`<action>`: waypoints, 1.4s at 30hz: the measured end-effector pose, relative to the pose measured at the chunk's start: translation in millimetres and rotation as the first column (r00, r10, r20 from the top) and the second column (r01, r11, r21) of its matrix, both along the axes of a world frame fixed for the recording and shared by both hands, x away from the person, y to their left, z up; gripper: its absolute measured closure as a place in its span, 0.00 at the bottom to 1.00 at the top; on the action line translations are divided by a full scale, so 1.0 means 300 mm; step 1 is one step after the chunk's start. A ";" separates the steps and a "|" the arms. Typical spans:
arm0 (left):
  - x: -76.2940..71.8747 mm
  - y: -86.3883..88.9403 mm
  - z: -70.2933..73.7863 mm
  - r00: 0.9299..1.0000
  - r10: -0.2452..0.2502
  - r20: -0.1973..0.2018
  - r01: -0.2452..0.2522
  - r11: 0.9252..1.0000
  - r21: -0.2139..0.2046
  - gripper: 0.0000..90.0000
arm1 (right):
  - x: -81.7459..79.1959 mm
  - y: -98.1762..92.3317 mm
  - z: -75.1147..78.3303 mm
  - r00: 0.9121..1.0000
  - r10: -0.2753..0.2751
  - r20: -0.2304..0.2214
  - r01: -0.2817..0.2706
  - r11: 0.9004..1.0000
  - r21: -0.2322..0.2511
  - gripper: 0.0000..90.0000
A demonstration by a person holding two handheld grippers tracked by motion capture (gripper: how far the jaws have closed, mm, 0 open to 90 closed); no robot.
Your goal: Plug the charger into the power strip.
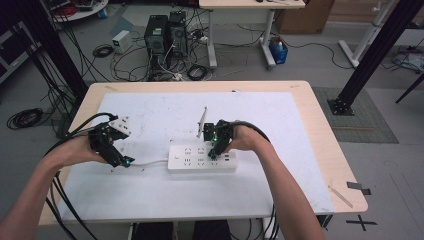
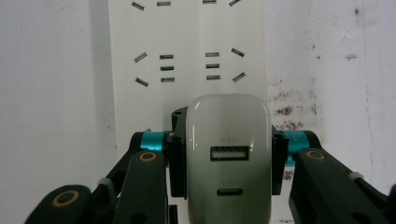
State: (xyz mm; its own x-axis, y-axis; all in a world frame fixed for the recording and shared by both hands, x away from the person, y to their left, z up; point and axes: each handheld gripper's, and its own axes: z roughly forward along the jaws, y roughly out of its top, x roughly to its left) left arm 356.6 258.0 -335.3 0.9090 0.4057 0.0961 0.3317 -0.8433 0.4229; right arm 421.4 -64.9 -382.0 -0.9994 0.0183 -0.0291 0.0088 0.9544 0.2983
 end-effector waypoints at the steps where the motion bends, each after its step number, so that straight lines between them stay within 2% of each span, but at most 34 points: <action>1: 0.000 0.002 -0.002 1.000 0.005 0.000 -0.005 1.000 -0.001 0.13 | -0.002 0.001 0.001 1.000 -0.004 0.001 0.004 1.000 -0.003 0.69; 2: 0.002 0.005 -0.002 1.000 0.003 -0.003 -0.003 1.000 0.008 0.13 | -0.003 0.002 0.002 1.000 -0.004 0.003 0.004 1.000 -0.006 0.69; 6: 0.004 0.009 0.000 1.000 0.005 -0.002 -0.005 1.000 0.001 0.13 | -0.001 0.003 0.004 1.000 -0.011 -0.007 0.010 1.000 -0.010 0.68; 8: 0.004 0.008 0.002 1.000 0.006 -0.001 -0.006 1.000 0.001 0.13 | 0.000 0.003 0.010 1.000 -0.012 -0.022 0.012 1.000 0.005 0.64; 10: 0.006 0.006 0.002 1.000 0.005 -0.001 -0.005 1.000 -0.001 0.13 | -0.004 0.004 0.012 1.000 -0.012 -0.027 0.012 1.000 -0.003 0.55; 12: 0.009 0.003 0.001 1.000 0.001 -0.006 -0.001 1.000 0.003 0.13 | -0.008 0.003 0.018 0.999 -0.035 -0.007 0.035 0.999 -0.019 0.46; 16: 0.012 -0.007 -0.001 1.000 -0.007 -0.012 0.007 1.000 0.003 0.13 | -0.017 -0.016 0.047 0.998 -0.067 0.016 0.068 0.998 -0.014 0.40; 24: 0.028 -0.024 0.016 0.999 -0.040 -0.027 0.041 0.999 0.020 0.13 | -0.051 -0.076 0.129 0.991 -0.119 0.065 0.122 0.992 -0.042 0.31; 27: 0.040 -0.025 0.032 0.998 -0.060 -0.036 0.062 0.997 0.041 0.13 | -0.068 -0.100 0.163 0.985 -0.141 0.103 0.147 0.988 -0.055 0.27; 29: 0.049 -0.022 0.039 0.997 -0.064 -0.038 0.066 0.997 0.042 0.13 | -0.078 -0.120 0.186 0.983 -0.154 0.105 0.160 0.985 -0.058 0.25; 30: 0.054 -0.021 0.044 0.997 -0.065 -0.039 0.067 0.997 0.049 0.13 | -0.084 -0.132 0.199 0.979 -0.166 0.116 0.173 0.983 -0.059 0.25; 32: 0.062 -0.017 0.051 0.997 -0.065 -0.042 0.067 0.996 0.052 0.13 | -0.093 -0.159 0.224 0.972 -0.190 0.138 0.199 0.979 -0.050 0.18; 33: 0.065 -0.016 0.054 0.997 -0.062 -0.044 0.065 0.996 0.053 0.13 | -0.097 -0.175 0.235 0.965 -0.212 0.154 0.221 0.974 -0.047 0.14; 34: 0.071 -0.013 0.057 0.997 -0.068 -0.046 0.070 0.996 0.058 0.13 | -0.101 -0.190 0.245 0.959 -0.229 0.167 0.240 0.970 -0.044 0.14; 37: 0.083 -0.008 0.056 0.997 -0.063 -0.053 0.066 0.996 0.059 0.13 | -0.113 -0.238 0.273 0.951 -0.258 0.173 0.270 0.962 -0.047 0.14; 38: 0.087 -0.006 0.055 0.996 -0.066 -0.059 0.070 0.995 0.065 0.13 | -0.118 -0.251 0.280 0.945 -0.274 0.181 0.287 0.956 -0.051 0.14; 42: 0.098 -0.004 0.052 0.995 -0.072 -0.073 0.078 0.994 0.079 0.13 | -0.129 -0.301 0.303 0.938 -0.287 0.195 0.309 0.947 -0.089 0.14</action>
State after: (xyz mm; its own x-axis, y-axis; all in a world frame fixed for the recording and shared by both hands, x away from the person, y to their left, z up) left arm 386.0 256.6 -319.8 0.9423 0.3292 0.0612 0.2923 -0.8978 0.3295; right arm 382.8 -155.1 -291.0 -0.9269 0.3002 -0.2251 0.2552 0.9442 0.2084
